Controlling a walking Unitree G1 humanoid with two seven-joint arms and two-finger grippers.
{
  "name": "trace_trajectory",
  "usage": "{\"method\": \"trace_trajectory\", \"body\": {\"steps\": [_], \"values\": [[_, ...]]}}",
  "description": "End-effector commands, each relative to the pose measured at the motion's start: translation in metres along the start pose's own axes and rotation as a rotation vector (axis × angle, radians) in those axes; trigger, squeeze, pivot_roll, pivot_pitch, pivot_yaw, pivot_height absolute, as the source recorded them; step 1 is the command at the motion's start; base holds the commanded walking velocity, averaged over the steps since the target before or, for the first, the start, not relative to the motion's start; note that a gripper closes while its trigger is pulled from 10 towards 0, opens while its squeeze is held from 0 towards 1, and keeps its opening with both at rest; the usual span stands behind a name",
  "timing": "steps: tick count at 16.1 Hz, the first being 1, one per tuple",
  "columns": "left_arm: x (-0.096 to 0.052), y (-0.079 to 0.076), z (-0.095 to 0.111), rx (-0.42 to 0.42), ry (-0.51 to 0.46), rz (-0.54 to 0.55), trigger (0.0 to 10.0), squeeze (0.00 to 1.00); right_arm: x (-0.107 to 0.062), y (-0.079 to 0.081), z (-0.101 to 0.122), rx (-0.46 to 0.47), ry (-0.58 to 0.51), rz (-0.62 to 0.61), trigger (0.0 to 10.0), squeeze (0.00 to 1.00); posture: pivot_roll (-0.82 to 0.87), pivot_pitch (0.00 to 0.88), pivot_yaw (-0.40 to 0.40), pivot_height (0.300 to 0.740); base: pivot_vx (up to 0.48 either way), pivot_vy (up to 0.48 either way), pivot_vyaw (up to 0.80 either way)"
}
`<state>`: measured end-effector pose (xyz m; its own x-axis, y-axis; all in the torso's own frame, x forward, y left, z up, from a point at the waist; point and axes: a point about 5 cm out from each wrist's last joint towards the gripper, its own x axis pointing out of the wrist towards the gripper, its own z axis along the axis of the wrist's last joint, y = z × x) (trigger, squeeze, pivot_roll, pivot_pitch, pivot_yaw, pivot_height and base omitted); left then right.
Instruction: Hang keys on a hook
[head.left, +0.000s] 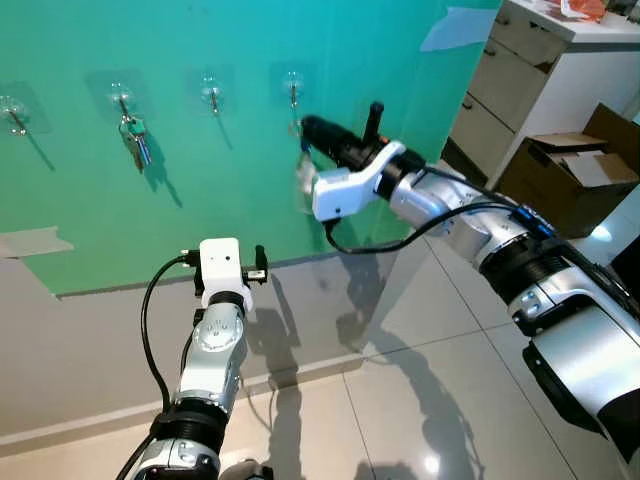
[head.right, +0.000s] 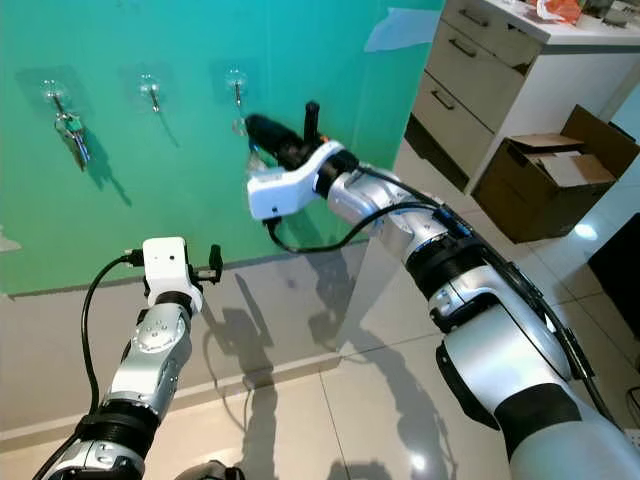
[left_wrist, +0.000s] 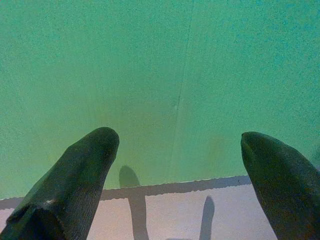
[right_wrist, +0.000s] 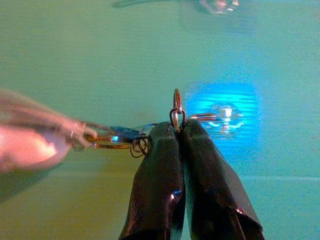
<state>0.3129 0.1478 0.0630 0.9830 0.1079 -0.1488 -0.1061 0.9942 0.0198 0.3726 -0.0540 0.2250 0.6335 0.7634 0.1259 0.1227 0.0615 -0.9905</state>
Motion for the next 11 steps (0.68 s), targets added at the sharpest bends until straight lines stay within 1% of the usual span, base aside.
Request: {"method": "trace_trajectory", "body": {"steps": [1,5,8,11], "values": [[0.0,-0.002,0.001,0.004,0.002,0.002,10.0,0.0,0.002,-0.006,0.0,-0.019,-0.015,-0.019,10.0,0.0,-0.05,0.0,-0.051,0.74,0.0,0.0,0.0],[0.001,-0.002,0.001,0.005,0.002,0.0,10.0,0.0,0.003,-0.017,0.0,-0.063,-0.031,-0.056,10.0,0.0,-0.06,0.0,-0.046,0.74,0.0,0.0,0.0],[0.002,-0.004,0.002,0.005,0.001,-0.006,10.0,0.0,0.004,-0.019,-0.001,-0.095,-0.032,-0.075,10.0,0.0,-0.06,0.0,-0.045,0.74,0.0,0.0,0.0],[0.0,-0.004,0.001,0.005,0.0,-0.007,10.0,0.0,0.006,-0.022,-0.001,-0.108,-0.037,-0.089,10.0,0.0,-0.05,0.0,-0.047,0.74,0.0,0.0,0.0]]}}
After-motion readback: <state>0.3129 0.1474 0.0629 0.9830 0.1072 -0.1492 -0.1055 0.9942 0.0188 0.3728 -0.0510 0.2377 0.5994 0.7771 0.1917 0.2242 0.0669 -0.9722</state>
